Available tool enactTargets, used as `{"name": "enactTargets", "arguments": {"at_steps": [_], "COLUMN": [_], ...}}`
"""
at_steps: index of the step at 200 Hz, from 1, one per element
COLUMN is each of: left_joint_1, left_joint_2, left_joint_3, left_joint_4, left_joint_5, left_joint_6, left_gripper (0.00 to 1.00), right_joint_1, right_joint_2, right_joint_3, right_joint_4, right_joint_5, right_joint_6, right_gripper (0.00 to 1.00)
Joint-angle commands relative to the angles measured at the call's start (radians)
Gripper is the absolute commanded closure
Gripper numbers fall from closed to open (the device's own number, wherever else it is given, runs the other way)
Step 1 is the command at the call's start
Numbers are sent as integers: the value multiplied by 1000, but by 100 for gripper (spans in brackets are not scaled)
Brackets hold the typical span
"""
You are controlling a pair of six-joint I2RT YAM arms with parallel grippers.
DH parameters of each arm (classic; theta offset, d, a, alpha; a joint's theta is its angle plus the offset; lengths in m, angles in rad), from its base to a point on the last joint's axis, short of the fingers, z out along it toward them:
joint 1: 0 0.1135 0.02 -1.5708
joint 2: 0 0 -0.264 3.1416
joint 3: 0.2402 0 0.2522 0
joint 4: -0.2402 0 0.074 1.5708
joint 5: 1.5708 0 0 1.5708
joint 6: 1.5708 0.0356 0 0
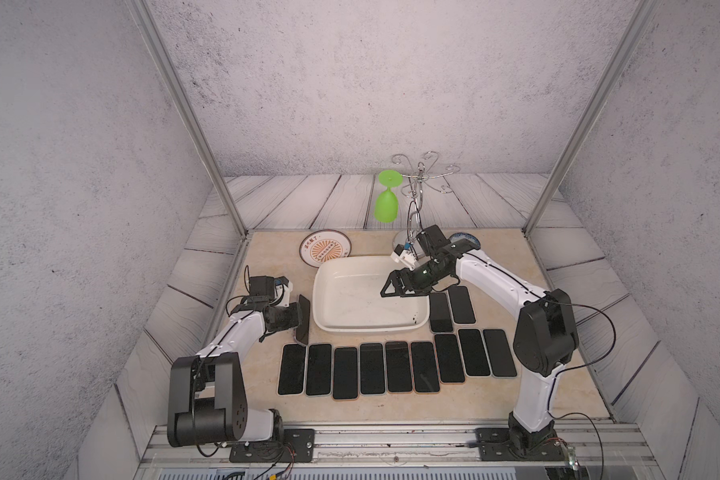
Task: Take the phone out of the storage box
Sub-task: Place the phone at the center of the board.
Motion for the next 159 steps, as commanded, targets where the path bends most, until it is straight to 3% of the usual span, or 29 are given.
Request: {"name": "enactTargets", "arguments": {"at_steps": [1, 56, 118, 136, 159], "left_joint_1": [8, 9, 18, 25, 28], "left_joint_2": [-31, 21, 110, 123, 121], "left_joint_3": [46, 9, 82, 85, 77], "left_joint_4": [60, 102, 1, -36, -41], "left_joint_5": [34, 36, 40, 13, -22], "left_joint_6": [-1, -4, 39, 63, 56], "left_gripper": [100, 100, 98, 92, 78], "right_joint_1": [-4, -3, -3, -3, -3], "right_joint_2": [5, 24, 29, 31, 34], "right_joint_3": [-10, -16, -9, -10, -13], "right_joint_4": [5, 1, -3, -6, -9], "right_joint_5": [-9, -13, -28, -29, -38], "right_joint_6": [2, -4, -11, -17, -20], "right_gripper": [1, 1, 1, 1, 1]}}
